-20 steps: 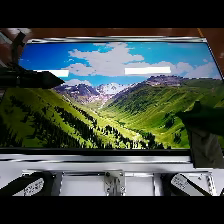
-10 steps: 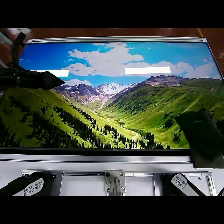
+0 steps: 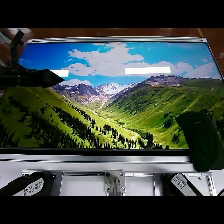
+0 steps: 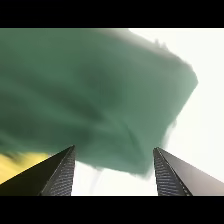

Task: Fold the shirts.

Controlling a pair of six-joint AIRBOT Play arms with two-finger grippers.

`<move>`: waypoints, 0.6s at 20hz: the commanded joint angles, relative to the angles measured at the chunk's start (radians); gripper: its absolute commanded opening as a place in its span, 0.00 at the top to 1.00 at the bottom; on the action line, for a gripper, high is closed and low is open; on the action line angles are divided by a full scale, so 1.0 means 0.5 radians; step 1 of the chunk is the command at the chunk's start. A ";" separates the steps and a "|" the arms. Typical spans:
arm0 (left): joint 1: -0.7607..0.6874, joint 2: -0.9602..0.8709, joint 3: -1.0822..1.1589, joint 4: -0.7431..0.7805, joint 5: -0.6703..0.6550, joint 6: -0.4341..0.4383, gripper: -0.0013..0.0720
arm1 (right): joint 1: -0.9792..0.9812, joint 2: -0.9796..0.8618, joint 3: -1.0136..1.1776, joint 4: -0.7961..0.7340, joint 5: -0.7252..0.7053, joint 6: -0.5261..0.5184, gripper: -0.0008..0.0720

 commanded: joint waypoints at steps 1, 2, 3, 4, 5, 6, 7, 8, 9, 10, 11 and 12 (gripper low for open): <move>-0.096 -0.026 0.048 0.546 0.143 -0.303 0.94 | 0.071 0.004 0.487 0.665 -0.398 -0.297 0.17; -0.202 -0.066 0.098 0.944 0.067 -0.507 0.94 | 0.199 0.004 0.583 0.869 -0.481 -0.520 0.17; -0.314 -0.123 0.146 1.263 -0.053 -0.658 0.94 | 0.380 0.004 0.638 0.975 -0.486 -0.706 0.16; -0.430 -0.198 0.190 1.512 -0.203 -0.736 0.93 | 0.584 0.004 0.641 0.947 -0.452 -0.760 0.15; -0.525 -0.277 0.221 1.627 -0.330 -0.745 0.92 | 0.816 -0.014 0.622 0.807 -0.374 -0.755 0.05; -0.605 -0.357 0.235 1.646 -0.420 -0.745 0.59 | 1.025 -0.050 0.594 0.645 -0.281 -0.681 0.05; -0.665 -0.425 0.238 1.646 -0.480 -0.745 0.06 | 1.205 -0.111 0.565 0.513 -0.188 -0.577 0.03; -0.709 -0.487 0.237 1.646 -0.527 -0.753 0.03 | 1.324 -0.176 0.555 0.444 -0.115 -0.486 0.03; -0.734 -0.531 0.237 1.646 -0.561 -0.753 0.03 | 1.415 -0.240 0.555 0.405 -0.060 -0.427 0.03; -0.744 -0.555 0.237 1.645 -0.577 -0.753 0.03 | 1.473 -0.288 0.555 0.391 -0.047 -0.403 0.03; -0.744 -0.562 0.237 1.646 -0.578 -0.752 0.03 | 1.519 -0.325 0.555 0.375 -0.047 -0.394 0.03; -0.739 -0.561 0.237 1.646 -0.565 -0.751 0.03 | 1.553 -0.352 0.555 0.387 -0.048 -0.394 0.03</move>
